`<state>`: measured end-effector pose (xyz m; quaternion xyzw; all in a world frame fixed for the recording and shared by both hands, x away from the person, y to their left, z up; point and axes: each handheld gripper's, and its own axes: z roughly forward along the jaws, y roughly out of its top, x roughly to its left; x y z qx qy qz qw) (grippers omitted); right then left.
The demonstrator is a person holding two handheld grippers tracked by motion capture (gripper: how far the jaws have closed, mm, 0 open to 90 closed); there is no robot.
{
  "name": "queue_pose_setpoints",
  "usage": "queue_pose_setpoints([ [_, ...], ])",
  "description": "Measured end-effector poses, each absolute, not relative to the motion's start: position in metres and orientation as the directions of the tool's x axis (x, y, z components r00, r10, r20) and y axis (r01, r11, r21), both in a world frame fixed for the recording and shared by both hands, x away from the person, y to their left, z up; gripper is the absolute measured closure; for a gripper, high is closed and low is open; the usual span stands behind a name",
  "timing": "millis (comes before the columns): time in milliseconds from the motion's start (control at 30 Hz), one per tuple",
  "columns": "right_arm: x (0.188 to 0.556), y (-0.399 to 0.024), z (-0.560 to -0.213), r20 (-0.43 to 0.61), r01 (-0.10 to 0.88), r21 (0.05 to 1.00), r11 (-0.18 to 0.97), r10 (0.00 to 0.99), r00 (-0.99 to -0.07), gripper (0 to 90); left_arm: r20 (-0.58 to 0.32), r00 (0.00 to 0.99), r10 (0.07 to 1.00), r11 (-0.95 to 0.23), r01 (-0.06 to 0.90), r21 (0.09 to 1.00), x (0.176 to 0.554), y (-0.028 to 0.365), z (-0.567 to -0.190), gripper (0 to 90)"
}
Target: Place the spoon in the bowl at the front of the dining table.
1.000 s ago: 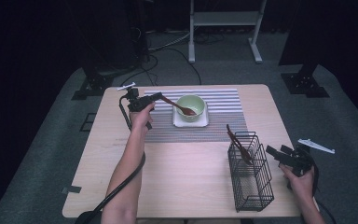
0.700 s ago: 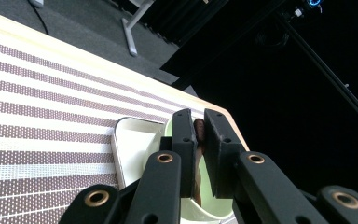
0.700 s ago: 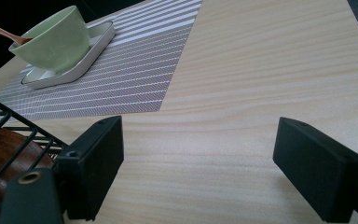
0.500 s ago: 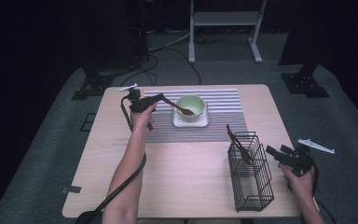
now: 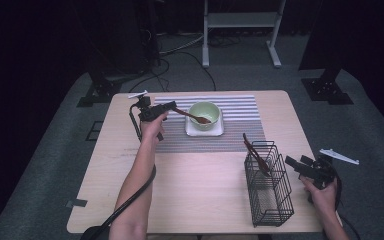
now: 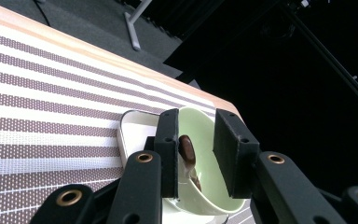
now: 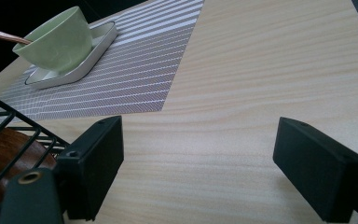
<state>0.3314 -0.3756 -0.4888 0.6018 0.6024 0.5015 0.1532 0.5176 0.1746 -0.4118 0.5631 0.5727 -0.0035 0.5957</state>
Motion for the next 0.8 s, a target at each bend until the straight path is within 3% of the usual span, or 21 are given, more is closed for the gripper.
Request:
queue_pose_setpoints([
  [800,0.333,-0.373,-0.488,0.403,0.57,0.794,-0.209,0.884,-0.237,14.6,-0.653,0.39,0.649,0.324,0.635,0.701,0.511,0.183,-0.409,52.0],
])
